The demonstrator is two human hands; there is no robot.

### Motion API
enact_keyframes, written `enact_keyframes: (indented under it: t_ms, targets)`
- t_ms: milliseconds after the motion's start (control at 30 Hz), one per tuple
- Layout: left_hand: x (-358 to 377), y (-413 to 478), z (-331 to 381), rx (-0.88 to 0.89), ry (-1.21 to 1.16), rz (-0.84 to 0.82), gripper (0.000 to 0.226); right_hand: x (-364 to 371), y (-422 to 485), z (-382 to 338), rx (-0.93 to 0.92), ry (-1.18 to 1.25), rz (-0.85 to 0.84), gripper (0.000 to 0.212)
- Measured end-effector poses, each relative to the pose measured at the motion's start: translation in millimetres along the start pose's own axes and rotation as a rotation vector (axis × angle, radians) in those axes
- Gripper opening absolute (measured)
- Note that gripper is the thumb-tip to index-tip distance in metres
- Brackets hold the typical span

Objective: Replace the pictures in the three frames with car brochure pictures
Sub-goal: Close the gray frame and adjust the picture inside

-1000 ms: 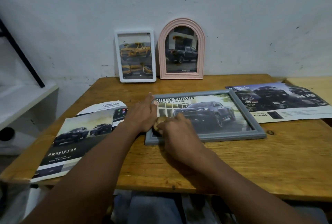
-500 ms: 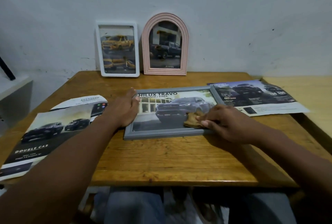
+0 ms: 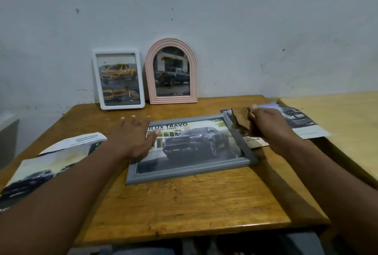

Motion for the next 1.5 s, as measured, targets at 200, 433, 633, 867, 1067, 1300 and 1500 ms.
enact_keyframes:
  t_ms: [200,433,633,867,1067,1300,1500]
  targets:
    - [-3,7,100,0.157,-0.29,0.072,0.073,36,38,-23,0.271,-0.041,-0.254,0.023]
    - [24,-14,165,0.172,-0.415,-0.049,0.07,91,47,-5,-0.654,-0.868,-0.357,0.032]
    - [28,-14,161,0.142,-0.423,-0.05,0.063,78,4,29,-0.693,-0.878,-0.494,0.039]
    - [27,-13,162,0.134,-0.438,-0.039,0.06,40,-50,29,-0.716,-0.749,-0.407,0.045]
    - [23,-13,163,0.119,-0.466,-0.006,0.058,8,-99,30,-0.702,-0.679,-0.174,0.033]
    - [19,-6,150,-0.125,-0.801,0.082,0.054,45,-152,19,-0.8,-0.712,-0.189,0.061]
    - [12,3,113,-0.585,-1.513,0.058,0.049,93,-185,3,-0.797,-0.714,-0.441,0.059]
Point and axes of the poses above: each hand's wrist, its own y-axis towards the middle knuckle, its own x-axis out of the palm, z = x × y, the point moved 7 cm from there along y, towards the middle knuckle, and after that the axes turned 15 degrees about z, right-handed, at the moved point
